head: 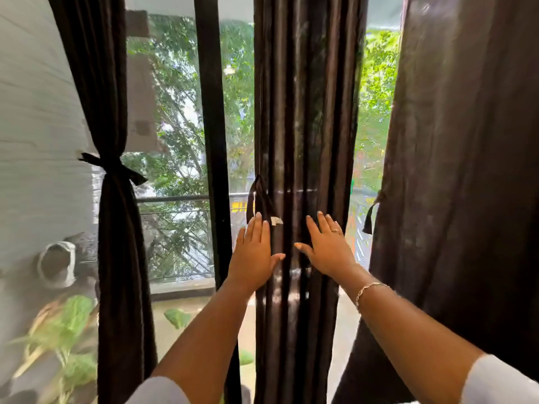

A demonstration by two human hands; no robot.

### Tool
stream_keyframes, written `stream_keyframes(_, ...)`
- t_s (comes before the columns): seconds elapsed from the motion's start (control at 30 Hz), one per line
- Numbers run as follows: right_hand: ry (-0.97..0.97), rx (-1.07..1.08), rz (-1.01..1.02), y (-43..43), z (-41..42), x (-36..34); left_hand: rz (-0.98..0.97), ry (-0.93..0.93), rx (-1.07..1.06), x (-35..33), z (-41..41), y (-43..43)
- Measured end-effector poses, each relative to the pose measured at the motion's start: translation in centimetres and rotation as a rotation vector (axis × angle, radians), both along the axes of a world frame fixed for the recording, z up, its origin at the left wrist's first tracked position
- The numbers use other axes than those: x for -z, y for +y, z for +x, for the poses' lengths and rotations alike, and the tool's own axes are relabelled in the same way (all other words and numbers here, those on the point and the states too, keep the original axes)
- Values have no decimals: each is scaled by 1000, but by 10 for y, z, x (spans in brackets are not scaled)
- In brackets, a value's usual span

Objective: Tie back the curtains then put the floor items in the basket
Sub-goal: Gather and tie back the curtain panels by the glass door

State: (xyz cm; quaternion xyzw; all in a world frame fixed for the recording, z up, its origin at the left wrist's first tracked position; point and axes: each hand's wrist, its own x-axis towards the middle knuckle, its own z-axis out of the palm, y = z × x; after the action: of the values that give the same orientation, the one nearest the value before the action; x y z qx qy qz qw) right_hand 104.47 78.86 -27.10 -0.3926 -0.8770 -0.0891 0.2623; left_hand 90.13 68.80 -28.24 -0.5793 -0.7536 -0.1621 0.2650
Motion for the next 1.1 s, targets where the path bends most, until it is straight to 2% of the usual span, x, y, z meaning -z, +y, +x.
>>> stream_keyframes(0.3,97,-131,147,30,-10,-72,118,83,-75,-69,-8,27)
stream_keyframes(0.5,154,-181,216,46,-39,-123,215,138,-51,-122,-31,49)
stream_keyframes(0.67,237,-197,327,61,-66,-186,300,261,15,-179,-60,79)
stream_keyframes(0.97,484,-167,382,80,-100,-304,501,334,137,-295,-87,122)
stream_keyframes(1.1,642,-183,357,87,-110,-343,619,270,219,-336,-84,139)
